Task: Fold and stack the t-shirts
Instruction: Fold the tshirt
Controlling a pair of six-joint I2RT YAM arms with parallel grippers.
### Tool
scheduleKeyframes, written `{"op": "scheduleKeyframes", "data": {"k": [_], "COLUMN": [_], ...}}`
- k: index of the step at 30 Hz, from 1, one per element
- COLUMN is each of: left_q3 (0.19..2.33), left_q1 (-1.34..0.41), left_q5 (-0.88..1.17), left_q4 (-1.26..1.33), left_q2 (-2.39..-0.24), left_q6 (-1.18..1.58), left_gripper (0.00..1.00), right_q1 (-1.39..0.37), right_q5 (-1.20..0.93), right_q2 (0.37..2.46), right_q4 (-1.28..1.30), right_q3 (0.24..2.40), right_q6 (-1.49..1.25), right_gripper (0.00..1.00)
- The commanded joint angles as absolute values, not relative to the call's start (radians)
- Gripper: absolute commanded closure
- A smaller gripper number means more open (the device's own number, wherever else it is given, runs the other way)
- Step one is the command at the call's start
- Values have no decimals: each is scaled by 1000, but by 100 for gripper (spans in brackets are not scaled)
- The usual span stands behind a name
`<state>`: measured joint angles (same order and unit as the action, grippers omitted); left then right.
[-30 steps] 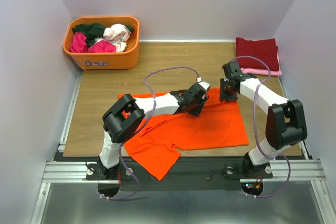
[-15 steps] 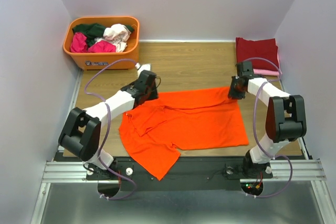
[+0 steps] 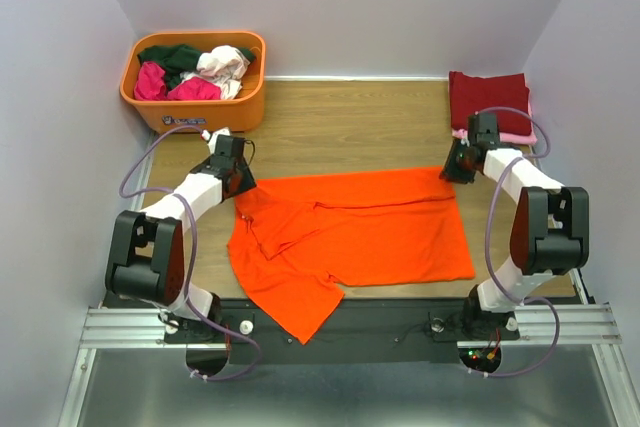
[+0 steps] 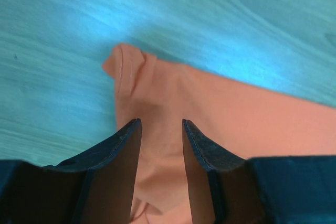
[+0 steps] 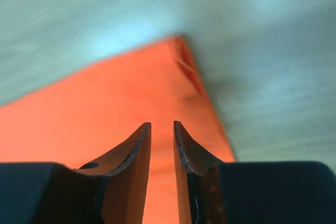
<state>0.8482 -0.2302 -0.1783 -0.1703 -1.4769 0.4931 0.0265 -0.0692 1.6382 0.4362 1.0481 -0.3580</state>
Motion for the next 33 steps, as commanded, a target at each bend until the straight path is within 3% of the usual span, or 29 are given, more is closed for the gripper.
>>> {"op": "scheduleKeyframes", "data": {"k": [1,16,26,33], "left_q3": [920,913,1021,1031], "left_q1": [-219,-85,-58,-89], "left_q5": [-164,-160,-65,-63], "left_q4": [-144,-127,-97,-155], "left_q2": [-1508,-1663,-1683,-1511], "left_q6": [453,451,405,416], "left_gripper": [52,57,55,48], "right_q1": [29,69,140,101], "right_q5": [-172,-172,-173,-207], "right_q2": [1666,1887,1868,1755], "right_q4": [364,304,298,327], "right_q3": [1160,1223,1222,1226], "right_q6": [-354,-391,-403,-361], "right_gripper": [71,72,73,71]}}
